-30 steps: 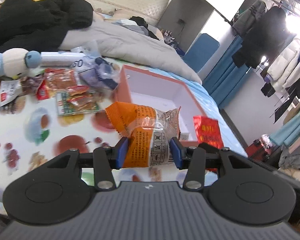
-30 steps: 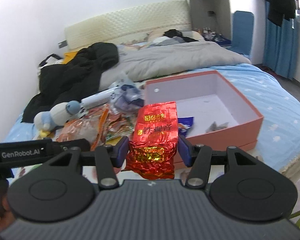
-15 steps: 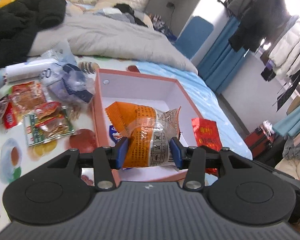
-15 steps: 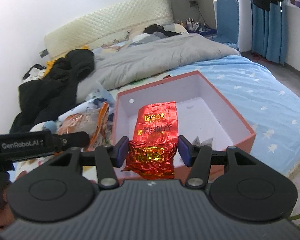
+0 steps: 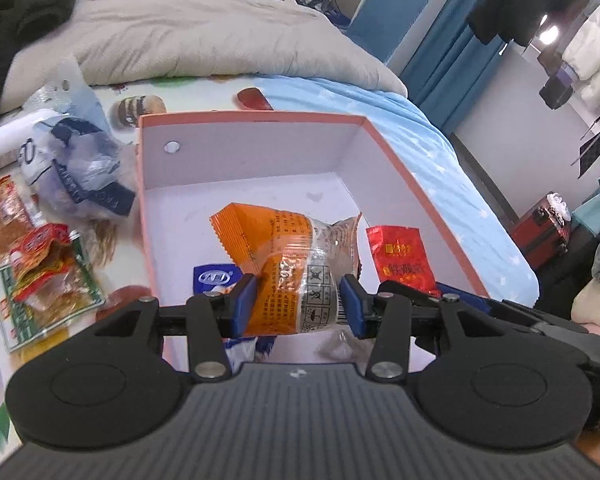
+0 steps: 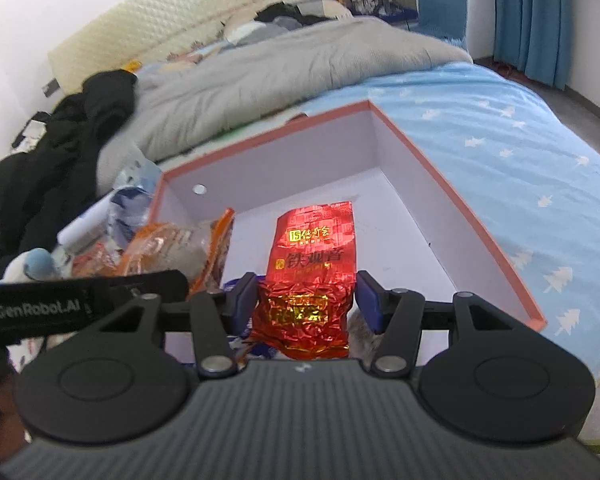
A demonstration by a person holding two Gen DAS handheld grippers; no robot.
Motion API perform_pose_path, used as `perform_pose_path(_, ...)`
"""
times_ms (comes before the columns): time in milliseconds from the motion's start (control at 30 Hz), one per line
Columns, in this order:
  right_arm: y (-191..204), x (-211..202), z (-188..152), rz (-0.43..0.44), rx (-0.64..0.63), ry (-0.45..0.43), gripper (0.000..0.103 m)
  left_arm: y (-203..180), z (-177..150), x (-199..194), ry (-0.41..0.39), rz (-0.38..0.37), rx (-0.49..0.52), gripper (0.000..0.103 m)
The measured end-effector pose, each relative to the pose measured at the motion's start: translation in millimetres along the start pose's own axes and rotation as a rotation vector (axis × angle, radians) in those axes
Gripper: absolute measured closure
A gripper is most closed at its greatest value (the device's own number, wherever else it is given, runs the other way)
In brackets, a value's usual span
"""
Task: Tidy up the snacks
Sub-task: 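Open both grippers to drop the two packets into the pink box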
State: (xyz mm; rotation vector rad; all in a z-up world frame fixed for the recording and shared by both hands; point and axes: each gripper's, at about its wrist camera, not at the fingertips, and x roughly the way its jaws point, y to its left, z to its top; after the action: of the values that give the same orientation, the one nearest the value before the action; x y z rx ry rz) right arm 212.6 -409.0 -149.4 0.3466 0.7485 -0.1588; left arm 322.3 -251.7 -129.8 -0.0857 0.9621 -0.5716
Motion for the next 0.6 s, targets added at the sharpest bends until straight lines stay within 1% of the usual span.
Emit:
perform_pose_path(200,-21,27,12,-0.029,0.044,0.025,0.046,-4,6,22,0.033,-0.011,0.035,0.05)
perform_pose_path(233,-21,30,12,-0.026,0.041,0.03,0.046,-5,6,23,0.032,-0.007,0.037,0.048)
perform_pose_path(333,-20,32,12,-0.033,0.03,0.039,0.045,-4,5,23,0.041,-0.006,0.018,0.045)
perform_pose_path(367,-21,33,11,-0.032,0.035,0.048,0.04,-3,5,21,0.039,-0.008,0.005,0.045)
perform_pose_path(400,-22,34,12,-0.029,0.045,0.057,0.038,-3,4,17,0.032,-0.011,0.002,0.045)
perform_pose_path(600,-18,15,8,-0.038,0.052,0.043,0.038,-11,-3,-23,-0.025,0.005,0.022,0.045)
